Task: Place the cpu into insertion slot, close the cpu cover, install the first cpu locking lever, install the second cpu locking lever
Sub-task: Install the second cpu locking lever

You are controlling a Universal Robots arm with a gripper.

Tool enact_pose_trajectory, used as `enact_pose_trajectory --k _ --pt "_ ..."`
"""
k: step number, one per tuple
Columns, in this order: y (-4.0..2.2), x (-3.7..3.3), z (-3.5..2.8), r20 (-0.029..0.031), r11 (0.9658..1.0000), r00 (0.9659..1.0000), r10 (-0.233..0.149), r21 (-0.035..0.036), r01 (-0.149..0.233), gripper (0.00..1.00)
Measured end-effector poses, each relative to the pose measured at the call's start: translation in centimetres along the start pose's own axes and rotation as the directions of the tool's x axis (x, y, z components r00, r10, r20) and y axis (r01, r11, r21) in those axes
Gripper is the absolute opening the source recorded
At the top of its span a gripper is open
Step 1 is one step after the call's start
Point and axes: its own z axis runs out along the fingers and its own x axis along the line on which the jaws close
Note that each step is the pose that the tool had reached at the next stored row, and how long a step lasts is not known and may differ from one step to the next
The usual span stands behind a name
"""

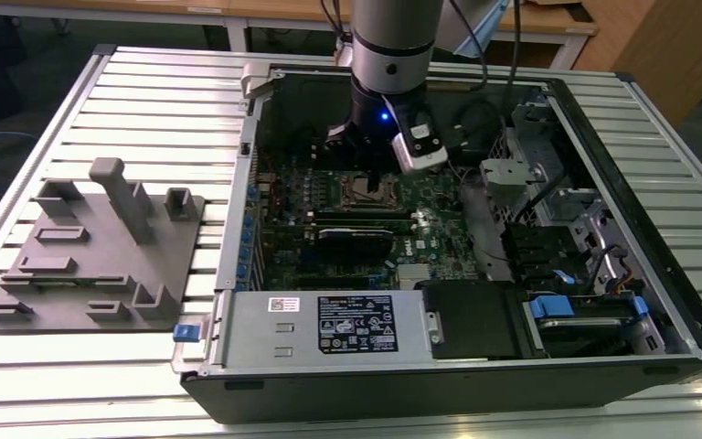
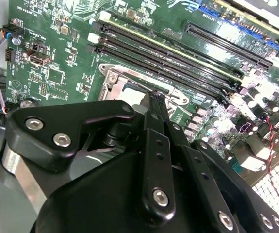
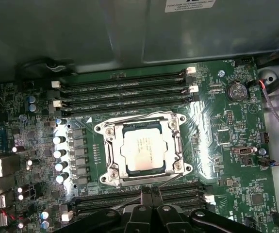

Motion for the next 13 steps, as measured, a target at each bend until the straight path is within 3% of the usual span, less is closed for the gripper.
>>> enact_pose_trajectory --k 6,13 --pt "-0.09 0.66 0.05 0.0004 1.0000 1.0000 0.007 0.0003 -0.007 0.11" --pt "-0.23 0.77 0.30 0.0016 0.9997 0.9997 0.025 0.0015 -0.025 0.11"
